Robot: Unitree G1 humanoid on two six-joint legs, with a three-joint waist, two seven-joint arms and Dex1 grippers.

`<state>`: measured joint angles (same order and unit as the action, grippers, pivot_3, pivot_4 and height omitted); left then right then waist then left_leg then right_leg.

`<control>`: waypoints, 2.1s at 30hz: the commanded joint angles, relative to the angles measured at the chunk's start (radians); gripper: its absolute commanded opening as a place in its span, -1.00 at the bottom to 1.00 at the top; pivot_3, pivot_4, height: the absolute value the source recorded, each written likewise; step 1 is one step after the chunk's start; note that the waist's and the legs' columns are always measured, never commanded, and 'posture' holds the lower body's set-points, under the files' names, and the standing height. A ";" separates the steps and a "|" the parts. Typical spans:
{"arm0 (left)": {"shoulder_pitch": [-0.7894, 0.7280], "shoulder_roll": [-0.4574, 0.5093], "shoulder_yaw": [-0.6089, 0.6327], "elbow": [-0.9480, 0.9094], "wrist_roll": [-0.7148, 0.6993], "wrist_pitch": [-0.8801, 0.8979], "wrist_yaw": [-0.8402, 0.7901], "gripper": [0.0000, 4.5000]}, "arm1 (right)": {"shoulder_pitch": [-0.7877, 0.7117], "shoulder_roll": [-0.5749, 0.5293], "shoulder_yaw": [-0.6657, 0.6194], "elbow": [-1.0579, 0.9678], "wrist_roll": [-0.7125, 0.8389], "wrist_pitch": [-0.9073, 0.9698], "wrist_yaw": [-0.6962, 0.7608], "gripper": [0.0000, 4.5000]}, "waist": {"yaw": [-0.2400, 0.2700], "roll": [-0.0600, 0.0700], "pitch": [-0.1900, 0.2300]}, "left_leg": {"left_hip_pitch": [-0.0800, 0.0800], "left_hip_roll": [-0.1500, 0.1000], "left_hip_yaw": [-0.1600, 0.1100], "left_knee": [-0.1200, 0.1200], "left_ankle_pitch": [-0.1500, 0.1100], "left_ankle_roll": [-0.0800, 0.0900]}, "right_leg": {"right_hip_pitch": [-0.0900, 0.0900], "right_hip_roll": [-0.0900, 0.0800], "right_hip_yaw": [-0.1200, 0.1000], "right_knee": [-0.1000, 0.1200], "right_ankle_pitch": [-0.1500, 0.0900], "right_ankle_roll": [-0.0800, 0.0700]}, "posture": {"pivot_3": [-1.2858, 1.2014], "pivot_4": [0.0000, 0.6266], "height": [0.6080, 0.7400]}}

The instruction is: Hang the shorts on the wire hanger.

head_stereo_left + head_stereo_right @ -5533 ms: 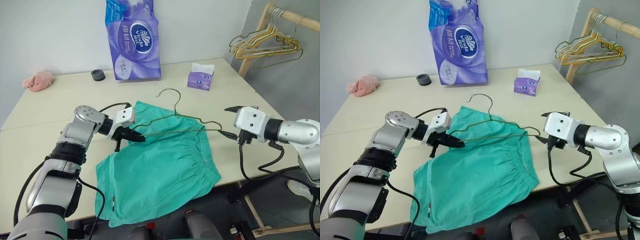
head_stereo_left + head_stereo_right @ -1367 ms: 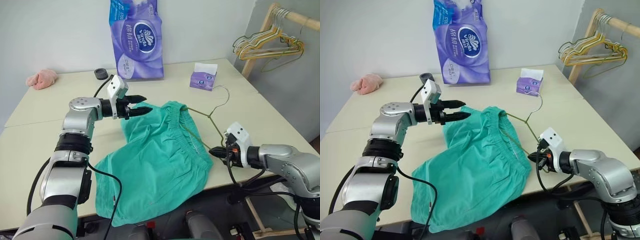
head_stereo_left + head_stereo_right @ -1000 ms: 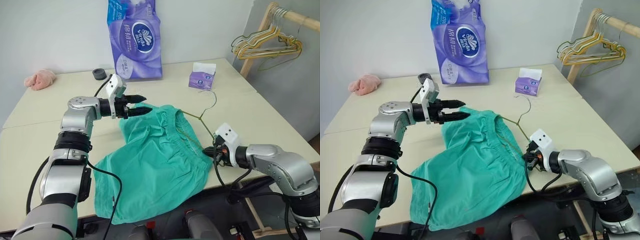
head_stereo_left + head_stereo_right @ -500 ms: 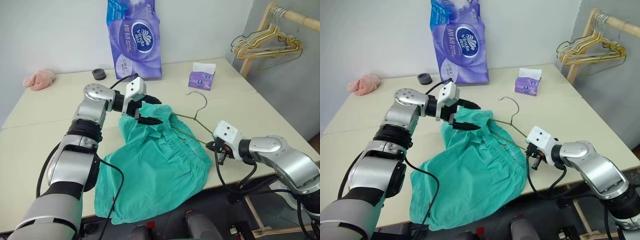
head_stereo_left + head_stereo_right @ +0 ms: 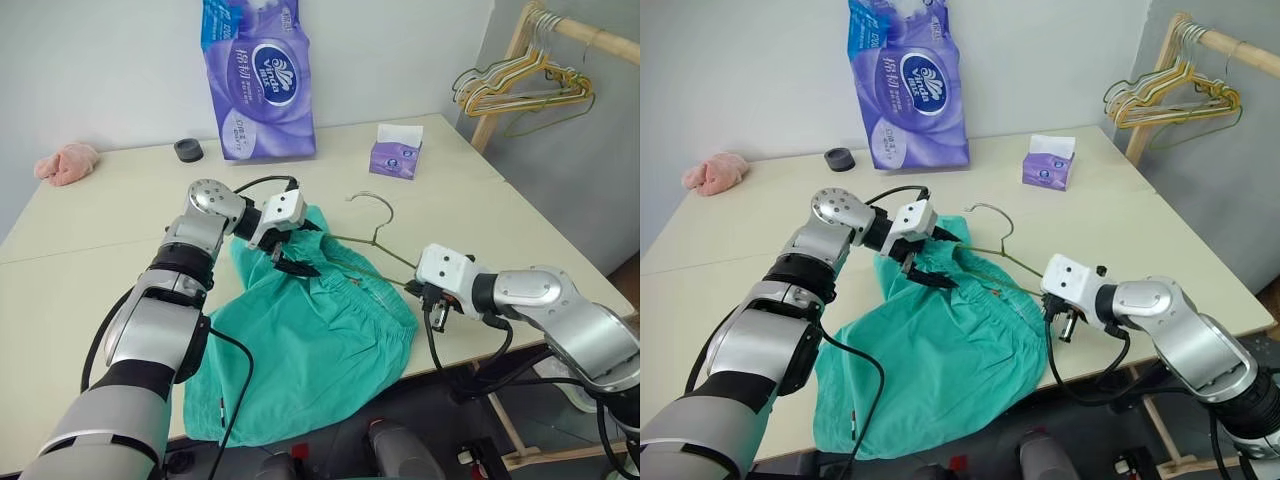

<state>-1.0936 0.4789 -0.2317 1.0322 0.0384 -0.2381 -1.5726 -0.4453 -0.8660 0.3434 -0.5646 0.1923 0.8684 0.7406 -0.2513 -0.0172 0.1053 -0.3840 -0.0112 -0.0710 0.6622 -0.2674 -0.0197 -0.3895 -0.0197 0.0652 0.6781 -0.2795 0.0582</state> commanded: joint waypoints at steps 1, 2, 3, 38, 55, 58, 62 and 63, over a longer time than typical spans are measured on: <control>-0.022 -0.016 0.005 -0.001 0.000 -0.004 -0.001 0.31 | -0.036 -0.001 -0.010 -0.047 -0.027 -0.051 0.014 -1.00 | 0.000 0.000 0.000 | 0.000 0.000 0.000 0.000 0.000 0.000 | 0.000 0.000 0.000 0.000 0.000 0.000 | -0.21 -0.74 1.00; -0.020 -0.021 0.009 -0.001 -0.004 0.003 0.000 0.20 | -0.037 -0.001 -0.008 -0.048 -0.035 -0.057 0.018 -1.00 | 0.000 0.000 0.000 | 0.000 0.000 0.000 0.000 0.000 0.000 | 0.000 0.000 0.000 0.000 0.000 0.000 | -0.21 -0.74 1.00; -0.018 -0.025 0.012 -0.002 -0.005 0.007 0.002 0.05 | -0.038 0.001 -0.007 -0.048 -0.042 -0.061 0.021 -1.00 | 0.000 0.000 0.000 | 0.000 0.000 0.000 0.000 0.000 0.000 | 0.000 0.000 0.000 0.000 0.000 0.000 | -0.21 -0.74 1.00; 0.043 0.070 0.040 -0.006 0.014 0.016 0.145 -1.00 | 0.348 -0.030 -0.630 -0.148 0.156 0.089 0.098 0.43 | 0.002 -0.002 0.007 | 0.000 0.000 0.000 0.000 0.000 0.000 | 0.000 0.000 0.000 0.001 0.000 0.000 | -0.20 -0.65 1.00; 0.024 0.087 0.075 -0.009 -0.002 0.074 0.142 -1.00 | 0.298 0.641 -0.443 -0.150 0.316 0.511 -0.347 0.99 | 0.002 -0.003 0.015 | 0.000 0.001 -0.001 0.000 0.000 0.000 | 0.000 0.001 0.000 0.002 0.001 -0.001 | -0.19 -0.65 1.00; 0.025 0.089 0.076 -0.011 -0.002 0.077 0.142 -1.00 | 0.259 0.701 -0.459 -0.102 0.338 0.530 -0.364 0.99 | 0.002 -0.003 0.015 | 0.000 0.001 -0.001 0.000 0.000 0.000 | 0.000 0.001 0.000 0.002 0.003 -0.005 | -0.19 -0.65 1.00; 0.029 0.092 0.078 -0.017 -0.003 0.080 0.142 -1.00 | 0.208 0.746 -0.440 -0.044 0.348 0.546 -0.382 0.99 | 0.001 -0.002 0.015 | 0.000 0.001 -0.001 0.000 0.000 0.000 | 0.000 0.001 0.000 0.002 0.003 -0.005 | -0.18 -0.66 1.00; 0.030 0.093 0.079 -0.018 -0.003 0.081 0.142 -1.00 | 0.203 0.740 -0.422 -0.032 0.339 0.540 -0.389 0.99 | 0.000 -0.002 0.015 | 0.000 0.001 -0.001 0.000 0.000 0.000 | 0.000 0.001 0.000 0.002 0.003 -0.005 | -0.18 -0.66 1.00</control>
<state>-1.0363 0.5542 -0.1853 1.0409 0.0581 -0.1589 -1.4301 -0.2268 -0.1177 -0.0931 -0.5961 0.5249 1.4120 0.3623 -0.2510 -0.0195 0.1204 -0.3838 -0.0098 -0.0722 0.6620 -0.2675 -0.0196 -0.3899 -0.0189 0.0647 0.6800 -0.2767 0.0534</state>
